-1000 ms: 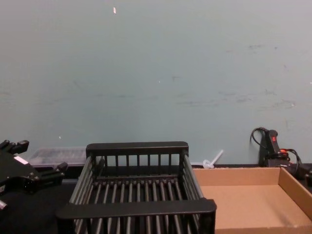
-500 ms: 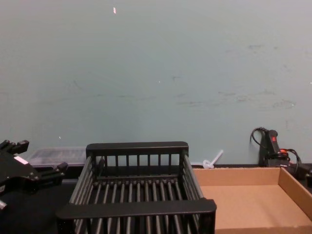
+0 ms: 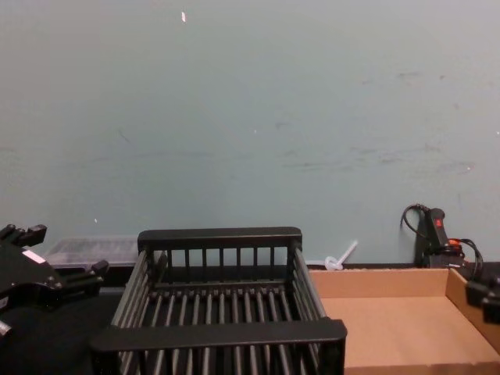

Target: Pick up the white tape and place it into the black box , Pick up the silver tape and place it into the brown box.

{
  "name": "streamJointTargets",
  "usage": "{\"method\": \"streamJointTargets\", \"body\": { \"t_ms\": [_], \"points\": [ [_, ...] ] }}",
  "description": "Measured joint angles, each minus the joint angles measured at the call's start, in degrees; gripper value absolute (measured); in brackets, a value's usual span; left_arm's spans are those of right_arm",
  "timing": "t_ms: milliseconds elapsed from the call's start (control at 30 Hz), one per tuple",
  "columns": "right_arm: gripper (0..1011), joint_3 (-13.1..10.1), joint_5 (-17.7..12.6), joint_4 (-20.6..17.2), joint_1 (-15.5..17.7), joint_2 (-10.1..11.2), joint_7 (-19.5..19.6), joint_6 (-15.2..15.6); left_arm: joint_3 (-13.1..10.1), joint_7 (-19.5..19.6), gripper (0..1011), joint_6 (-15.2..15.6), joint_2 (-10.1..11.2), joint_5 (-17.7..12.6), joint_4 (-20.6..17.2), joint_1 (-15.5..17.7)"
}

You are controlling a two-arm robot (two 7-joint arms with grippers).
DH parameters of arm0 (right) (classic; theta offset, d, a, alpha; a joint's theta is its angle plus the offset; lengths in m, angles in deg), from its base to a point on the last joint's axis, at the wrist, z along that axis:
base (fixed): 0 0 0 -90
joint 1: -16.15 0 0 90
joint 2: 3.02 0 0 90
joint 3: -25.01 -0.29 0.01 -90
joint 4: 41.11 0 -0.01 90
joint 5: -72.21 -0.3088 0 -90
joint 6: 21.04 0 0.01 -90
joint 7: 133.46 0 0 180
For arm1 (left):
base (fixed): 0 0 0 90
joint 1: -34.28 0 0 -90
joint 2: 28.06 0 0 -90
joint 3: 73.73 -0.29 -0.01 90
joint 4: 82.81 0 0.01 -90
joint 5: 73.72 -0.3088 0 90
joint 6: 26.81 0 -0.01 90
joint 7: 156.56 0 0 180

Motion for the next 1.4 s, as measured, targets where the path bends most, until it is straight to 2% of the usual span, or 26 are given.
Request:
{"method": "streamJointTargets", "body": {
  "t_ms": [300, 433, 700, 933, 1100, 1400],
  "points": [
    [1002, -1.21, -1.44, -4.83, 3.98, 1.08, -2.09, 3.91, 0.00, 0.00, 1001, 0.00, 0.00, 0.00, 0.00, 0.00],
    [1003, -1.67, -2.49, -6.88, 5.60, 1.70, -3.32, 7.27, 0.00, 0.00, 1001, 0.00, 0.00, 0.00, 0.00, 0.00],
    [1002, -2.60, -3.80, -9.26, 7.81, 1.99, -4.94, 11.32, 0.00, 0.00, 1001, 0.00, 0.00, 0.00, 0.00, 0.00],
    [1002, -2.74, -4.07, -9.93, 7.85, 1.74, -5.71, 17.25, 0.00, 0.00, 1001, 0.00, 0.00, 0.00, 0.00, 0.00],
    [1003, -2.43, -4.10, -9.72, 7.04, 1.47, -6.74, 20.25, 0.00, 0.00, 1001, 0.00, 0.00, 0.00, 0.00, 0.00],
    [1002, -1.72, -3.26, -8.67, 5.74, 0.56, -8.45, 23.22, 0.00, 0.00, 1001, 0.00, 0.00, 0.00, 0.00, 0.00]
  ]
}}
